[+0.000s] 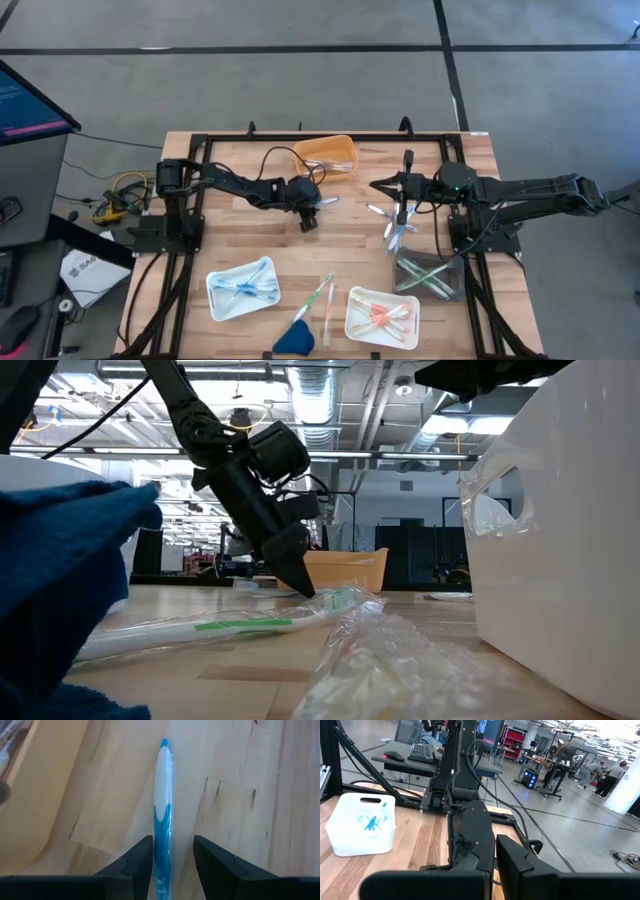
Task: Pick & Place Toothbrushes
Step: Put the blue toothbrush into left white bin
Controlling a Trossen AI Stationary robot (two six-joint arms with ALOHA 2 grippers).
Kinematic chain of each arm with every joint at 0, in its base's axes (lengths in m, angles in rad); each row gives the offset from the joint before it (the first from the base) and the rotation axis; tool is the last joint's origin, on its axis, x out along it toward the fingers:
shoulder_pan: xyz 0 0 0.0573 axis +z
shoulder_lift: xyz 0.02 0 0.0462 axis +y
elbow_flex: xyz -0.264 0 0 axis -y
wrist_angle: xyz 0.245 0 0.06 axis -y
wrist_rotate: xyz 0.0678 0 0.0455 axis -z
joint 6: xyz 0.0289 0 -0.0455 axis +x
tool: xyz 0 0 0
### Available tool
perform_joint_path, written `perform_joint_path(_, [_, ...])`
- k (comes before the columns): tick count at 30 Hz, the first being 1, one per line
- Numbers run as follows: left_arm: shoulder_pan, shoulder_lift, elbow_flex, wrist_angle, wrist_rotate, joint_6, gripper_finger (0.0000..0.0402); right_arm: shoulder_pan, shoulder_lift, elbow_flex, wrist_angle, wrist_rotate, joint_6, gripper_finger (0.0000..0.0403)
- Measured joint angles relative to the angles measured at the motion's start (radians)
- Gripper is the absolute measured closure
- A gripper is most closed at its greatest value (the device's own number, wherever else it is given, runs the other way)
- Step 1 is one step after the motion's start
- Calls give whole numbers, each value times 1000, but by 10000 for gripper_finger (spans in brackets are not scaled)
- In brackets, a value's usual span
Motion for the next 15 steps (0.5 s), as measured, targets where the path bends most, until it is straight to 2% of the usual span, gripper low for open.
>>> perform_joint_path(5, [-3,0,0,-3,-3,-5,284,0,0,0,0,0,0,392])
perform_joint_path(13, [-4,-1,2,-24,0,-3,379,0,0,0,-1,0,0,392])
perform_joint_path(15, [-4,-2,2,-26,-1,-5,390,0,0,0,-5,0,0,392])
